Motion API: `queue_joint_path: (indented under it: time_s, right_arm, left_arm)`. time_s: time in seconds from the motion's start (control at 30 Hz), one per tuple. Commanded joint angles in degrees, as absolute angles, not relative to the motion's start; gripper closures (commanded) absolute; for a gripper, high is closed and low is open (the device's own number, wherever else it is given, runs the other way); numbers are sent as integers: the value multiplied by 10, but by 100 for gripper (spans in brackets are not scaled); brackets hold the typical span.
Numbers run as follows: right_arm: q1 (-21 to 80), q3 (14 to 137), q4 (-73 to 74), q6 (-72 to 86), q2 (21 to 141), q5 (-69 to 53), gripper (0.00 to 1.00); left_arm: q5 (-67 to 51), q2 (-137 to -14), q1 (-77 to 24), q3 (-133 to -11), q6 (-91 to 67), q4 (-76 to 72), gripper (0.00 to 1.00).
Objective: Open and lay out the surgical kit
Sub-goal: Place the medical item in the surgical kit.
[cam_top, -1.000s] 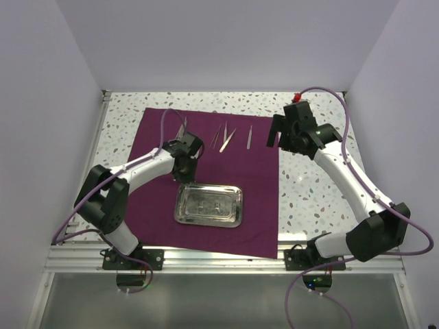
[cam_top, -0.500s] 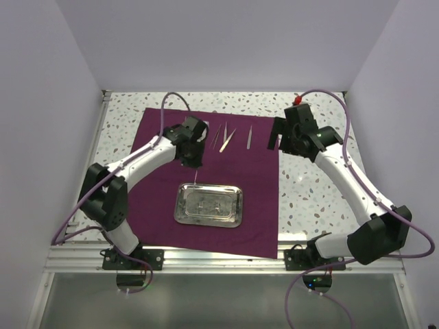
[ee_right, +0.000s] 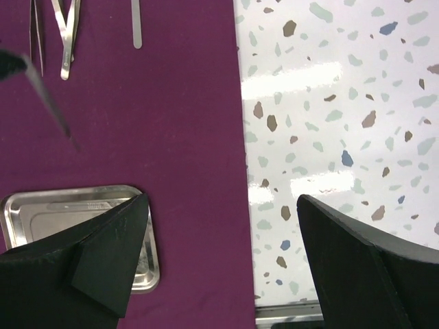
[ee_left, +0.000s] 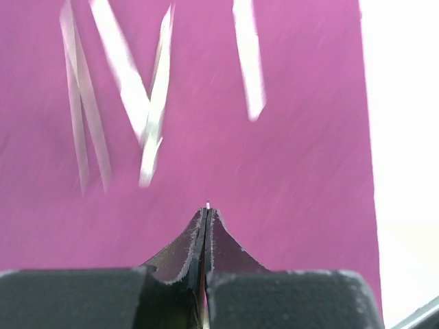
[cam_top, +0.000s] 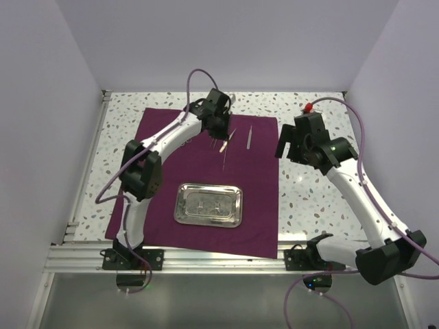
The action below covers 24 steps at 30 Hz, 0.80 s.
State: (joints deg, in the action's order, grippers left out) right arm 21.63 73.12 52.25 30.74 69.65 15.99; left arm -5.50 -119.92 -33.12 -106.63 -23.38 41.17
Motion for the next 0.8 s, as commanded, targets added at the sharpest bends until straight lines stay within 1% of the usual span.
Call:
queue_joint_path:
  time_s: [0.0, 0.03, 0.13, 0.2, 0.3, 0.5, 0.6, 0.63, 0.7, 0.73, 0.77]
  right_arm:
    - [217, 721, 562, 329, 656, 171, 7]
    - [217, 718, 569, 330, 649, 170, 7]
    - [217, 713, 595, 341, 625, 171, 7]
    - [218, 713, 614, 348, 609, 175, 7]
    - [218, 718, 639, 355, 592, 182, 8]
    - [217, 729, 682, 375, 563, 187, 8]
    - [217, 723, 694, 381, 549, 191, 8]
    - [218, 722, 696, 381, 544, 189, 8]
    - [217, 717, 695, 382, 544, 185, 8]
    - [217, 717, 693, 382, 546, 180, 8]
    - [217, 717, 691, 381, 548, 179, 8]
  left_arm:
    - [-104, -1267, -337, -1180, -241, 367, 100]
    - [-115, -1308, -337, -1237, -245, 361, 100]
    - [-145, -1384, -337, -1329, -262, 340, 100]
    - [-164, -1411, -337, -1341, -282, 288, 100]
    - [-190, -1433, -337, -1326, -315, 201, 100]
    - [-166, -1506, -338, -1377, -345, 143, 100]
    - [-154, -1516, -338, -1386, -346, 113, 100]
    - [-145, -1518, -338, -1388, -345, 111, 99]
    - [-131, -1514, -335, -1388, -345, 114, 87]
    - [-128, -1507, -332, -1386, -341, 118, 67]
    - [-126, -1500, -332, -1383, -335, 122, 61]
